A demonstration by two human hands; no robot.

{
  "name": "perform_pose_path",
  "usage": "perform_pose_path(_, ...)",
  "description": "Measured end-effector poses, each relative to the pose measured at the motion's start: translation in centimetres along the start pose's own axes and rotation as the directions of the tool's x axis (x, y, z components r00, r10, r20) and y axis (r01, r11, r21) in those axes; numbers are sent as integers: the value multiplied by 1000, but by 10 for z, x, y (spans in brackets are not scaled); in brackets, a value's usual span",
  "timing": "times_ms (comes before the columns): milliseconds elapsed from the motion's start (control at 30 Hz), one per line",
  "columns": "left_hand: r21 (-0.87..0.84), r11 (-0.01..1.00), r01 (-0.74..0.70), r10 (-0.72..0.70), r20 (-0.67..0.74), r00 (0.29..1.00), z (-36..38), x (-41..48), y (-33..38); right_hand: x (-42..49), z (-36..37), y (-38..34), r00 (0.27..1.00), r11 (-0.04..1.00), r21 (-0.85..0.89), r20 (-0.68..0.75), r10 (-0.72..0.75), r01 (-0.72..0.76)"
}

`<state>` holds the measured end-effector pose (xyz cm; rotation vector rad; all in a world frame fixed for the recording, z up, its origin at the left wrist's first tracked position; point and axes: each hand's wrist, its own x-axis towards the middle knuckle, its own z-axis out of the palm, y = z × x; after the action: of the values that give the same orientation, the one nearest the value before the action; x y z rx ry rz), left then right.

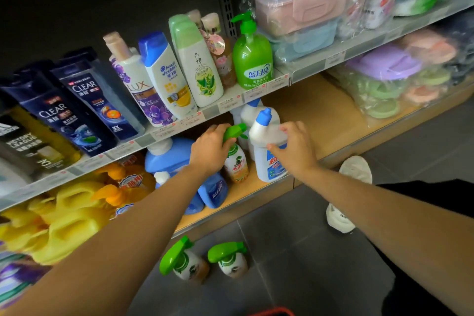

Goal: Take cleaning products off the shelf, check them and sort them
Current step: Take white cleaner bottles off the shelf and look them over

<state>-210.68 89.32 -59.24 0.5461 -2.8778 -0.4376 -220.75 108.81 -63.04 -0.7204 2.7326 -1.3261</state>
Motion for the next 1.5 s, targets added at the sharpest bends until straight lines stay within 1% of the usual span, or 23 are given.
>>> perform_pose_path(33, 24, 1000, 14, -14, -1, 1000, 1, 3, -2, -12, 6, 1, 999, 1000, 16, -29, 18, -18)
perform_pose_path(67, 53, 998, 30, -30, 5, 1000, 1, 5, -4, -23, 13, 2, 1000, 999, 26, -11, 24, -24)
perform_pose_path(100, 78, 996, 41, -42, 14, 999, 1, 6, -6, -31, 19, 2, 999, 999, 40, 48, 15, -17)
perform_pose_path(167, 80, 997, 24, -25, 10, 1000, -1, 0, -8, -43, 29, -2, 973, 997, 76, 229, -32, 15)
perform_pose_path(233, 46, 997, -57, 59, -34, 998, -6, -19, -11, -50, 38, -12, 916, 993, 112, 391, -85, 44)
perform_pose_path(333, 31, 974, -224, 226, -72, 972, -14, -60, -23, -62, 54, -25, 811, 985, 158, 567, -146, 67)
perform_pose_path(400, 50, 955, -293, 296, -67, 953, -18, -90, -37, -72, 66, -26, 719, 986, 122, 674, -167, 115)
perform_pose_path(433, 69, 953, -295, 299, -53, 953, -20, -104, -46, -76, 71, -26, 670, 983, 76, 723, -170, 168)
perform_pose_path(500, 100, 968, -230, 231, 5, 973, -21, -131, -66, -86, 79, -24, 566, 941, -37, 806, -171, 336)
perform_pose_path(567, 110, 983, -148, 137, 105, 985, -18, -153, -86, -96, 86, -23, 475, 853, -128, 867, -152, 507)
perform_pose_path(633, 141, 987, -76, 40, 245, 969, -12, -169, -107, -106, 93, -23, 401, 778, -167, 909, -116, 605)
perform_pose_path(700, 225, 974, -5, -78, 361, 929, -4, -178, -123, -115, 100, -24, 361, 746, -174, 928, -94, 642)
perform_pose_path(800, 284, 953, 108, -231, 446, 865, 11, -184, -137, -127, 111, -25, 351, 728, -184, 933, -83, 661)
perform_pose_path(900, 296, 942, 156, -294, 510, 808, 27, -196, -144, -134, 122, -28, 375, 727, -196, 922, -91, 658)
perform_pose_path(967, 307, 939, 155, -304, 530, 792, 37, -205, -149, -136, 126, -28, 380, 741, -190, 920, -95, 644)
perform_pose_path(1033, 278, 946, 170, -300, 542, 785, 44, -209, -152, -135, 129, -28, 362, 772, -171, 928, -82, 612)
perform_pose_path(1133, 239, 955, 174, -281, 550, 787, 46, -205, -153, -128, 126, -34, 312, 808, -146, 949, -49, 571)
perform_pose_path(1233, 213, 966, 145, -241, 550, 800, 44, -199, -150, -106, 108, -50, 305, 832, -163, 952, -9, 531)
perform_pose_path(1300, 213, 970, 121, -221, 548, 807, 43, -195, -146, -86, 87, -62, 332, 847, -188, 943, 14, 497)
perform_pose_path(1367, 190, 975, 114, -199, 531, 823, 41, -188, -139, -69, 63, -72, 376, 847, -179, 926, -27, 501)
perform_pose_path(1500, 79, 993, 92, -118, 442, 889, 31, -172, -116, -44, 18, -92, 534, 829, -164, 825, -182, 535)
